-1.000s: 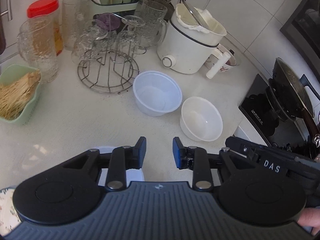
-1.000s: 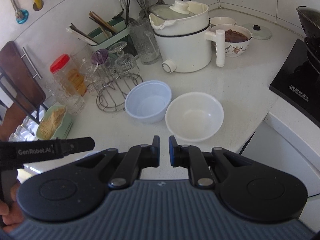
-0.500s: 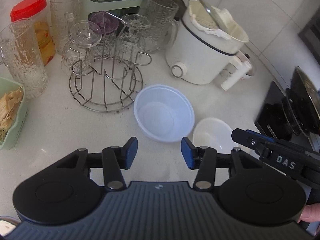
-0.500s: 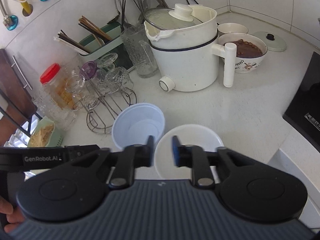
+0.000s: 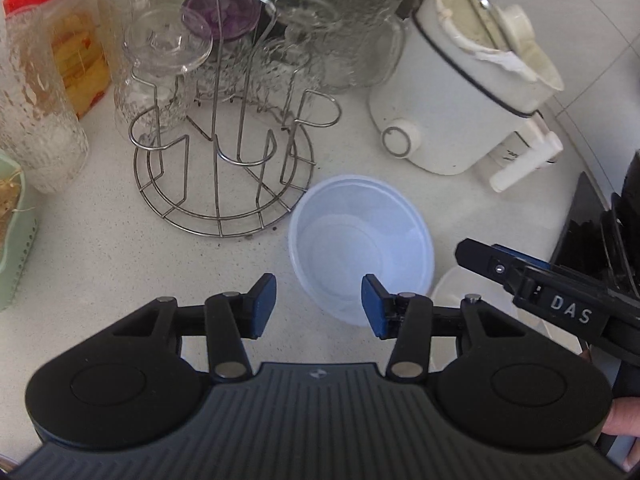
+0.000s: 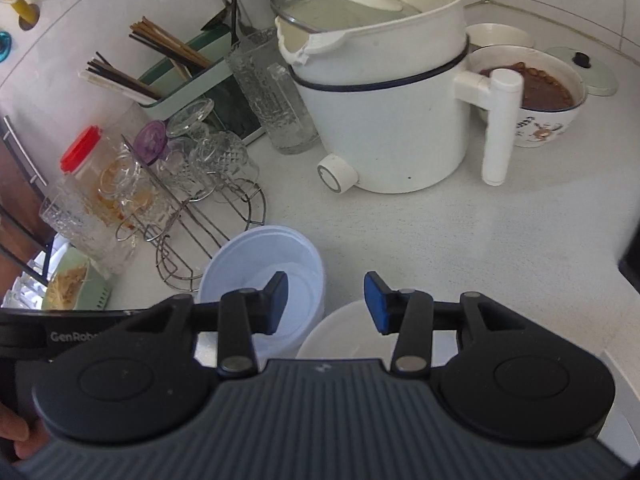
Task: Organize plates and bowls
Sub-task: 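Move both grippers to the rim of the blue-tinted bowl, then close both grippers on the rim of the blue-tinted bowl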
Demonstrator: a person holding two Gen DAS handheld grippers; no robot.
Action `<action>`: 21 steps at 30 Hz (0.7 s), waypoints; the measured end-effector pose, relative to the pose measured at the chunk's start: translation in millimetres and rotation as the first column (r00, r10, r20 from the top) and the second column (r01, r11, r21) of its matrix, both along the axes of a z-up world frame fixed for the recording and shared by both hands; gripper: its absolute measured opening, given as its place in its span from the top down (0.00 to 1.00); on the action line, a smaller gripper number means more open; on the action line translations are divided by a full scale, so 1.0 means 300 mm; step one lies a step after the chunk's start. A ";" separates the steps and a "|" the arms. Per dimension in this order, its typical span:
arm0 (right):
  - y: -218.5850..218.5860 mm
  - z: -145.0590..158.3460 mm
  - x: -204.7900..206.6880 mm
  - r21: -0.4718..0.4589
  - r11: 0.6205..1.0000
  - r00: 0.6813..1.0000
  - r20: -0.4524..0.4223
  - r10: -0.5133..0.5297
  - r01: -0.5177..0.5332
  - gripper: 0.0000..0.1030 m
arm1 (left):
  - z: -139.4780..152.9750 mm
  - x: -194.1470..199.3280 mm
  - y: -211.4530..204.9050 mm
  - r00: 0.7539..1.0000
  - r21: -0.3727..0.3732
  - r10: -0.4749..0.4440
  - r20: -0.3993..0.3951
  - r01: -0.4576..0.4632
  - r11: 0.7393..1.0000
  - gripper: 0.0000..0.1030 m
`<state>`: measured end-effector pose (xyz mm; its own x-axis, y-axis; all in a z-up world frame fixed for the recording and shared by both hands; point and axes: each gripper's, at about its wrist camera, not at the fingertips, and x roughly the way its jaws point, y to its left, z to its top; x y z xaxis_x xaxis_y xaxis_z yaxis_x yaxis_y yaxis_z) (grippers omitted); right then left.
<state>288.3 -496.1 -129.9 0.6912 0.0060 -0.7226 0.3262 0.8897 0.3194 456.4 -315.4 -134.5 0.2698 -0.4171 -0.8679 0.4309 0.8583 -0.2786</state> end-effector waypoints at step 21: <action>0.045 -0.057 0.114 -0.003 0.997 0.996 -0.043 0.080 -0.080 0.77 | -0.029 0.054 -0.015 1.000 0.028 0.006 -0.003 -0.006 1.000 0.70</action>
<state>322.5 -482.5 -147.0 0.6568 0.0564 -0.7519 0.2677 0.9148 0.3025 472.6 -320.1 -143.3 0.2696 -0.3908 -0.8801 0.4245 0.8686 -0.2557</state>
